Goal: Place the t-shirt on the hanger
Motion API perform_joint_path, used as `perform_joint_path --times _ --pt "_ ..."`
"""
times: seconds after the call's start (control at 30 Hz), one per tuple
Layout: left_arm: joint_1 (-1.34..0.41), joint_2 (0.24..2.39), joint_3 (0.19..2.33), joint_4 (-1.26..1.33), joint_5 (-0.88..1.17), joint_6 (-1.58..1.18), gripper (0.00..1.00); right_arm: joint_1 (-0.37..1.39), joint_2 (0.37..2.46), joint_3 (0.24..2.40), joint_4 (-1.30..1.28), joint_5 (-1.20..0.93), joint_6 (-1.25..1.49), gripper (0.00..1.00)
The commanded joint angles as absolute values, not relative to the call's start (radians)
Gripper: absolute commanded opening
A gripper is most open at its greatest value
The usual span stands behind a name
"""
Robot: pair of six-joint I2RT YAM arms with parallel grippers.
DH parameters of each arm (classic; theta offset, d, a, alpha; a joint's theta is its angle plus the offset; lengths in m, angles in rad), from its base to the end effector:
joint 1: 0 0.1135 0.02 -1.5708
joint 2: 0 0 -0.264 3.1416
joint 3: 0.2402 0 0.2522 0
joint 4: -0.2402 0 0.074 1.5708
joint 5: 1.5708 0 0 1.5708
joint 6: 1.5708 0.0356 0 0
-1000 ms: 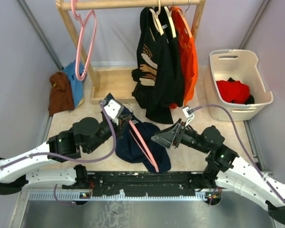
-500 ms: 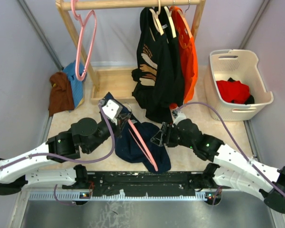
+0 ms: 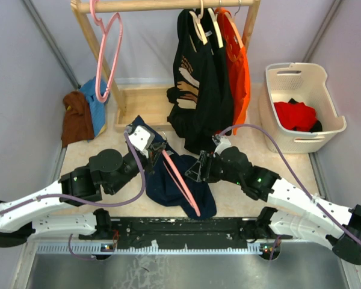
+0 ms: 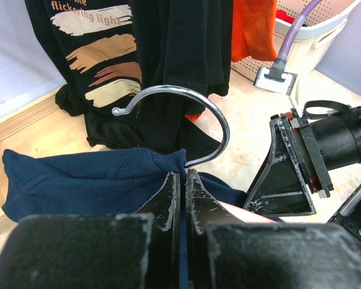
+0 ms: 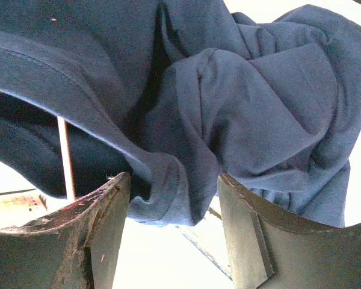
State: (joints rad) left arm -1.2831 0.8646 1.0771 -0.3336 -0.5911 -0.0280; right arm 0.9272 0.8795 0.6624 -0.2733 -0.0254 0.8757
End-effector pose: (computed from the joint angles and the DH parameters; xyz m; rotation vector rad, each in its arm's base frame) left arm 0.0696 -0.1653 0.4122 0.6036 1.5836 -0.4885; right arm 0.1196 0.1609 0.2711 -0.0755 2.2632 1.0828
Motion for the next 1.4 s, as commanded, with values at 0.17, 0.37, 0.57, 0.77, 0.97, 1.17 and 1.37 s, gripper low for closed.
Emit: perform_joint_path --times 0.17,0.37,0.57,0.77,0.97,1.17,1.37 --pt "-1.285 0.841 1.072 -0.259 -0.598 -0.015 0.00 0.943 0.886 0.731 -0.204 -0.008 0.857 0.60" --pt "-1.285 0.840 1.070 -0.238 -0.604 -0.008 0.00 0.954 0.923 0.721 -0.218 -0.019 0.861 0.57" --pt "-1.285 0.842 1.050 -0.169 -0.614 0.017 0.00 0.984 0.958 0.714 -0.215 -0.020 0.866 0.42" --pt "-1.285 0.834 1.005 -0.067 -0.674 0.056 0.00 1.003 0.921 0.721 -0.261 0.005 0.880 0.15" --pt "-1.285 0.822 0.946 0.091 -0.758 0.138 0.00 1.018 0.850 0.719 -0.320 0.024 0.900 0.00" --pt "-1.284 0.841 0.910 0.262 -0.792 0.244 0.00 1.033 0.810 0.720 -0.369 0.040 0.916 0.00" --pt "-1.283 0.860 0.919 0.342 -0.807 0.301 0.00 1.048 0.778 0.710 -0.406 0.060 0.930 0.00"
